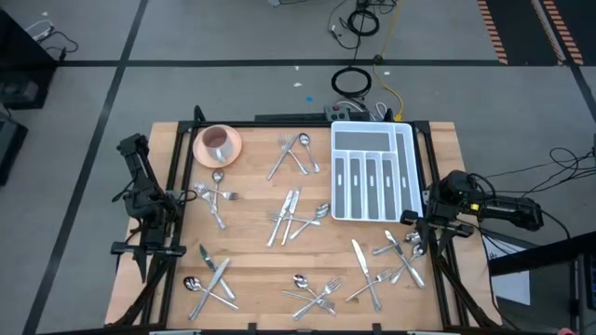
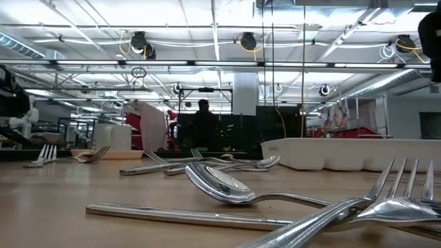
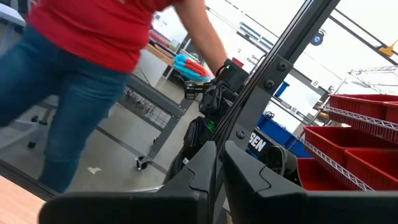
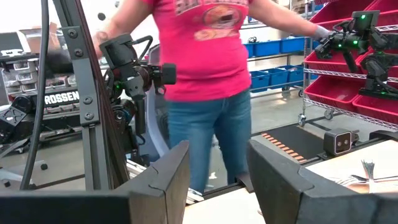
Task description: Sort silverware
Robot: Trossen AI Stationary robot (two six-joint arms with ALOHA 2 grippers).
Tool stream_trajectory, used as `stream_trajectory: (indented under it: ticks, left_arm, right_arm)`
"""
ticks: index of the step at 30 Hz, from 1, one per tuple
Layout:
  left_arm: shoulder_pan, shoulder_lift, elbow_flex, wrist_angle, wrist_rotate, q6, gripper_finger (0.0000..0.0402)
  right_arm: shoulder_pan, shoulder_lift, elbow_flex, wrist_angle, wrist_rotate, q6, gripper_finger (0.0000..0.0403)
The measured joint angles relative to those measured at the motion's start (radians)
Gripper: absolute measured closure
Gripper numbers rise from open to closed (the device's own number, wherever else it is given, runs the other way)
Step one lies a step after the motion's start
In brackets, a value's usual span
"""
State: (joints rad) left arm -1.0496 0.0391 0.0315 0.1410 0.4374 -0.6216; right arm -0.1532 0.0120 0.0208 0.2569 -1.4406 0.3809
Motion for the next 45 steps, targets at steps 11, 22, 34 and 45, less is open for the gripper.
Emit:
stream_trajectory:
  ticks: [11,22,34,45]
  left_arm:
    - [0.009,0.0,0.0,0.096,-0.462,0.713,0.0368]
    - [0.009,0.0,0.0,0.375,-0.671,1.218,0.0368]
    - [0.009,0.0,0.0,0.488,-0.636,1.279,0.0368]
    - [0.009,0.0,0.0,0.673,-0.356,1.456,0.0368]
  right_arm:
    - [0.0,0.0,0.0,0.0,0.0,0.0,0.0252]
    - [-0.003,0.0,0.0,0.012,0.1,-0.113,0.0252]
    - [-0.002,0.0,0.0,0.175,0.561,-0.17,0.0252]
    - [-0.002,0.0,0.0,0.59,0.996,-0.066,0.0252]
